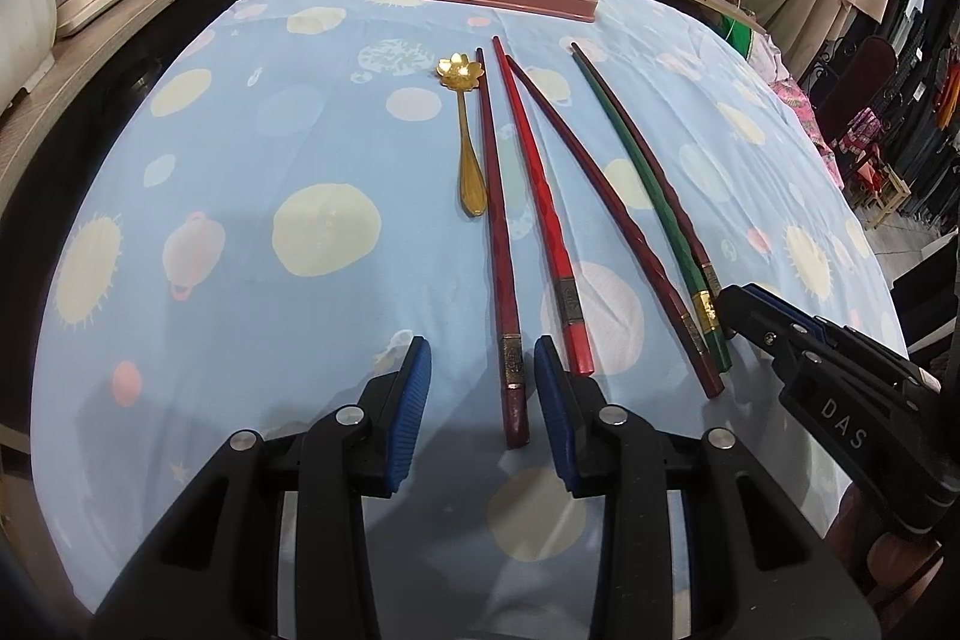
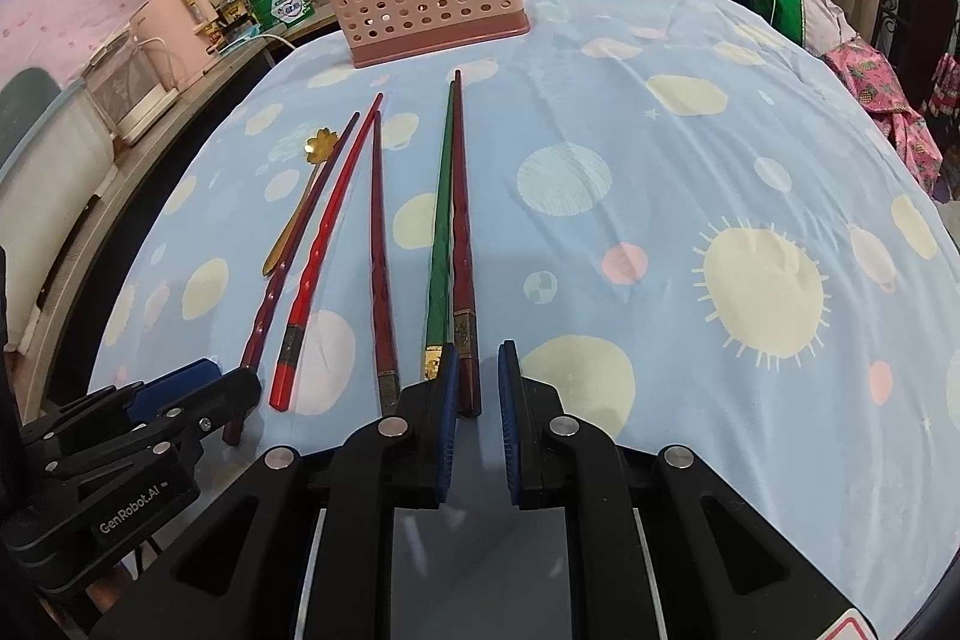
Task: Organize utensils
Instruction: 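Grasp a dark red chopstick with the left gripper while the right gripper grasps another dark red chopstick, then lift both dark red chopsticks and carry them toward the pink holder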
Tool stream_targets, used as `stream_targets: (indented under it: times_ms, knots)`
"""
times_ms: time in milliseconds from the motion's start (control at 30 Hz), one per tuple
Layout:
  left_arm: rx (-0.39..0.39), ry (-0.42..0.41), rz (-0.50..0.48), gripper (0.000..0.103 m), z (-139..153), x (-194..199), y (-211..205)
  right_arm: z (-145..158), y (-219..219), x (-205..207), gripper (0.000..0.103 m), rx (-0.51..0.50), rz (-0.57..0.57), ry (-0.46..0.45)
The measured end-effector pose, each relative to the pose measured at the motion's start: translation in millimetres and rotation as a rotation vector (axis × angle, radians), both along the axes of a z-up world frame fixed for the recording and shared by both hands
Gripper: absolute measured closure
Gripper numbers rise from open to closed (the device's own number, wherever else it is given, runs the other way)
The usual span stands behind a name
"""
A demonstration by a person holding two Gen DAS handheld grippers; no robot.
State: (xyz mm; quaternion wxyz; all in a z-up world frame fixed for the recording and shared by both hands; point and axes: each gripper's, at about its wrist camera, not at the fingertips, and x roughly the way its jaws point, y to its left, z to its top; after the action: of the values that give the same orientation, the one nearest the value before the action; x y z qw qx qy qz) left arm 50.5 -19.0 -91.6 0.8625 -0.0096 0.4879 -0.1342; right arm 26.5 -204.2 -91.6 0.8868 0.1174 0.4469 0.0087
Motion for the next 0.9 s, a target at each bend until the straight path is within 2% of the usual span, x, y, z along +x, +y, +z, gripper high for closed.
stream_targets:
  times_ms: [300, 533, 733, 900]
  knots:
    - [0.008, -0.005, 0.006, 0.071, -0.3, -0.5, -0.8, -3.9, 6.7, 0.3, 0.091, -0.031, 0.016, 0.005]
    - [-0.010, 0.002, 0.016, 0.095, -0.3, 1.0, 6.0, -3.8, 1.8, -0.9, 0.095, -0.016, 0.007, 0.009]
    - [-0.034, 0.002, 0.007, 0.095, 2.8, -2.5, 7.9, 0.9, -3.7, -4.8, 0.096, -0.003, -0.009, 0.000]
    - [-0.051, -0.021, 0.008, 0.096, 17.0, -6.9, 9.8, 15.1, -12.4, -10.4, 0.096, 0.011, -0.027, -0.033]
